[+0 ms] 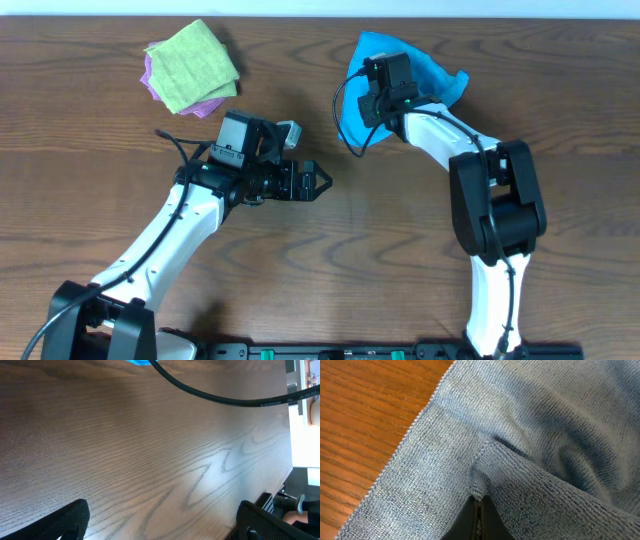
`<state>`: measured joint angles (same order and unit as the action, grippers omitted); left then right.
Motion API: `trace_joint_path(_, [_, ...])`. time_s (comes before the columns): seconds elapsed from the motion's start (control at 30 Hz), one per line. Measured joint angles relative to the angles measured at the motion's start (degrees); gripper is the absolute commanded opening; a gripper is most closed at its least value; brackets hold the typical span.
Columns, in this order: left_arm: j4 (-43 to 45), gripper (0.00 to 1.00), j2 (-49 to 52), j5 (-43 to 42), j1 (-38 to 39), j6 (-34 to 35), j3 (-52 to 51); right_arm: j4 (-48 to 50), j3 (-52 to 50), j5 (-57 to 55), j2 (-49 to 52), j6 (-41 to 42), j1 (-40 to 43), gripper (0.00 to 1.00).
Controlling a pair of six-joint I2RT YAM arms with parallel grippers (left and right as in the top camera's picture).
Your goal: Fold the cloth
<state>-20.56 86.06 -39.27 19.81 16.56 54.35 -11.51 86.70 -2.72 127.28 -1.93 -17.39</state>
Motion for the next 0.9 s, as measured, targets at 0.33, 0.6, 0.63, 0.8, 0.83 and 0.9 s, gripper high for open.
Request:
trace_joint_path(0.33, [0.7, 0.95, 0.0, 0.0, 0.0, 0.0, 0.0, -10.8, 0.6, -5.2, -6.9, 0.3, 0.0, 0.01])
trace_joint_path(0.6, [4.9, 0.95, 0.0, 0.8, 0.0, 2.6, 0.0, -29.9, 1.6, -7.9, -20.7, 2.4, 1.9, 0.01])
trace_joint_path(0.63, [5.3, 0.95, 0.0, 1.2, 0.0, 3.5, 0.0, -32.6, 1.8, -8.0, -21.1, 3.1, 2.5, 0.01])
trace_joint_path(0.8, [6.2, 0.95, 0.0, 3.5, 0.0, 6.5, 0.0, -44.7, 1.6, -8.6, -21.0, 5.7, 4.7, 0.01])
trace_joint_path(0.83, [6.3, 0.95, 0.0, 3.6, 0.0, 6.8, 0.0, -45.9, 1.6, -8.6, -21.0, 5.9, 4.8, 0.01])
trace_joint_path(0.9, [6.5, 0.95, 0.0, 3.9, 0.0, 7.3, 0.0, -48.9, 1.6, -8.7, -21.0, 6.3, 5.2, 0.01])
